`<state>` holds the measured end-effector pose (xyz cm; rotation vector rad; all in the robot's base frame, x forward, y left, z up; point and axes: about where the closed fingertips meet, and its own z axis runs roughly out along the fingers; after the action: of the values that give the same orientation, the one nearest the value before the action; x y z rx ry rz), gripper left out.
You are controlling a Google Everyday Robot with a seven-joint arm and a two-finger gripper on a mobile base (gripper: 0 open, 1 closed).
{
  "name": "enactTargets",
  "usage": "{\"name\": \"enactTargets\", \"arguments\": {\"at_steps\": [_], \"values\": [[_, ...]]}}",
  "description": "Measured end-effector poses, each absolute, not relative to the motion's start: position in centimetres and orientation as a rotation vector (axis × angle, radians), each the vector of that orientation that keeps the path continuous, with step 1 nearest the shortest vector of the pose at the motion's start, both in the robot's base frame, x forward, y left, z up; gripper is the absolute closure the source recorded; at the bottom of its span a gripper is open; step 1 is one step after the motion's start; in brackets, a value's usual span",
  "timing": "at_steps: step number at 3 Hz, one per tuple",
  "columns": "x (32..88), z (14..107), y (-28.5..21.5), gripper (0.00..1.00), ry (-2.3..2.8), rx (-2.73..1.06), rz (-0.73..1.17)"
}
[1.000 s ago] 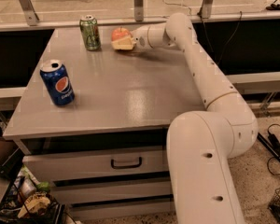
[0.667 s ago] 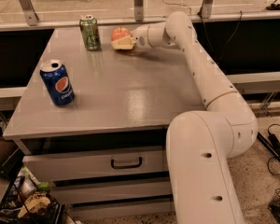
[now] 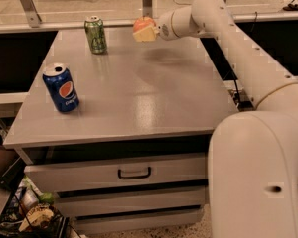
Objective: Move apple near pepsi can
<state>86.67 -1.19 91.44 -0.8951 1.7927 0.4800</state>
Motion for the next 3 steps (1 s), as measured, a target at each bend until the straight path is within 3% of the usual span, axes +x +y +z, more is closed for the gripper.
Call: {"name": "enactTargets", "arguments": {"at_steps": [1,3], "values": [[84.0,93.3,-2.6,1.0,1.834,-0.885,0.41],[78.4,94.4,-2.7,1.0,1.806,-0.973,0.447]]}}
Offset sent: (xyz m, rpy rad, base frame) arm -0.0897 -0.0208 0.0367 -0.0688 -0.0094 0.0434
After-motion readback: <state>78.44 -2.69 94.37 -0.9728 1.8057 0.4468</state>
